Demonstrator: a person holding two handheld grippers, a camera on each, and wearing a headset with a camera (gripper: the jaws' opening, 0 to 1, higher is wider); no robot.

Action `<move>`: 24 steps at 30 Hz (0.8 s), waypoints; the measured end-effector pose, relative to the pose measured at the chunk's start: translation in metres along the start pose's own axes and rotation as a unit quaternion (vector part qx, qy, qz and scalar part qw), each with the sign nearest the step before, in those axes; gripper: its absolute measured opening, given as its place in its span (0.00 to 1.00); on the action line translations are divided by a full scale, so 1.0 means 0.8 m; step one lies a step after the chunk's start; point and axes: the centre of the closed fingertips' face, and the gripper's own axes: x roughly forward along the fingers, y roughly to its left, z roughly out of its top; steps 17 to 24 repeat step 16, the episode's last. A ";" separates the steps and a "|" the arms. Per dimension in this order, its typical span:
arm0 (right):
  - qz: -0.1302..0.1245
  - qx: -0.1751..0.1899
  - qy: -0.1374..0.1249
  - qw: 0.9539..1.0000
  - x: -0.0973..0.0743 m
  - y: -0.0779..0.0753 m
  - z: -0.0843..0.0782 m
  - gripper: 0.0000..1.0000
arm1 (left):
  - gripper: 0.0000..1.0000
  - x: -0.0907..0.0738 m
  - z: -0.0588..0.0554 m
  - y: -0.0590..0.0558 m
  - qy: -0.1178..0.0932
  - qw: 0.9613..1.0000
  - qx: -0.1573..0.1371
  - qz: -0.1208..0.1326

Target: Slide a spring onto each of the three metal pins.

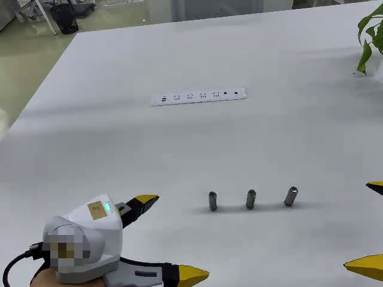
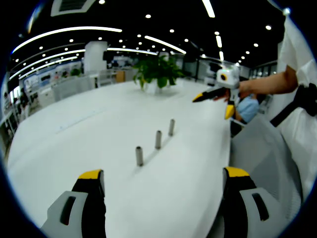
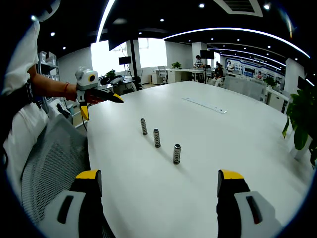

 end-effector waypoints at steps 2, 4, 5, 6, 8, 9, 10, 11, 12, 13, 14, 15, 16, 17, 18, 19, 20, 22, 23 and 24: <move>0.000 0.000 0.000 1.000 0.000 0.000 0.000 0.98 | 1.00 0.000 0.000 -0.001 0.000 1.000 0.000 -0.001; 0.001 0.000 -0.001 1.000 0.000 0.001 0.000 0.98 | 1.00 0.000 0.001 -0.001 0.000 1.000 0.001 -0.001; 0.001 0.000 0.000 1.000 0.000 0.001 0.000 0.98 | 1.00 0.000 0.001 -0.001 -0.001 1.000 0.001 -0.001; 0.000 0.000 0.000 1.000 0.000 0.001 0.000 0.98 | 1.00 0.000 0.001 -0.001 -0.001 1.000 0.000 -0.001; 0.000 -0.001 0.000 1.000 0.000 0.001 0.000 0.98 | 1.00 0.000 0.001 -0.001 -0.001 1.000 0.001 -0.001; 0.000 0.000 0.000 1.000 0.000 0.001 0.000 0.98 | 1.00 0.000 0.001 -0.001 -0.001 1.000 0.001 -0.001; 0.000 -0.001 0.000 1.000 0.000 0.001 0.000 0.98 | 1.00 0.000 0.001 -0.001 -0.002 1.000 0.001 -0.002; 0.000 0.000 0.000 1.000 0.000 0.001 0.000 0.98 | 1.00 0.000 0.001 -0.001 -0.002 1.000 0.001 -0.002; 0.000 0.000 0.000 1.000 0.000 0.001 0.000 0.98 | 1.00 0.000 0.001 -0.001 -0.002 1.000 0.003 -0.002; 0.000 0.000 -0.001 1.000 0.000 0.001 0.000 0.98 | 1.00 0.000 0.001 -0.001 -0.001 1.000 0.002 -0.002; 0.000 0.000 -0.001 1.000 0.000 0.001 -0.001 0.98 | 1.00 0.000 0.001 -0.001 -0.001 1.000 0.001 -0.002; 0.000 0.000 -0.001 1.000 -0.001 0.001 -0.001 0.98 | 1.00 0.001 0.001 -0.001 -0.001 1.000 0.001 -0.002; -0.001 0.001 -0.001 1.000 -0.001 0.001 0.000 0.98 | 1.00 0.001 0.001 -0.002 -0.001 1.000 0.001 -0.002; -0.001 0.001 -0.001 1.000 -0.001 0.001 0.000 0.98 | 1.00 0.001 0.001 -0.002 -0.001 1.000 0.001 -0.002; -0.001 0.001 -0.001 1.000 -0.001 0.001 0.000 0.98 | 1.00 0.001 0.001 -0.002 -0.001 1.000 0.001 -0.002; -0.001 0.001 -0.001 1.000 -0.001 0.001 0.000 0.98 | 1.00 0.001 0.001 -0.002 -0.001 1.000 0.001 -0.002; -0.001 0.001 -0.001 1.000 -0.001 0.001 0.000 0.98 | 1.00 0.001 0.001 -0.002 -0.001 1.000 0.001 -0.002; -0.001 0.001 -0.001 1.000 -0.001 0.001 0.000 0.98 | 1.00 0.001 0.001 -0.002 -0.001 1.000 0.001 -0.002; -0.001 0.001 -0.001 1.000 -0.001 0.001 0.000 0.98 | 1.00 0.001 0.001 -0.002 -0.001 1.000 0.001 -0.002; -0.001 0.001 -0.001 1.000 -0.001 0.001 0.000 0.98 | 1.00 0.001 0.001 -0.002 -0.001 1.000 0.001 -0.002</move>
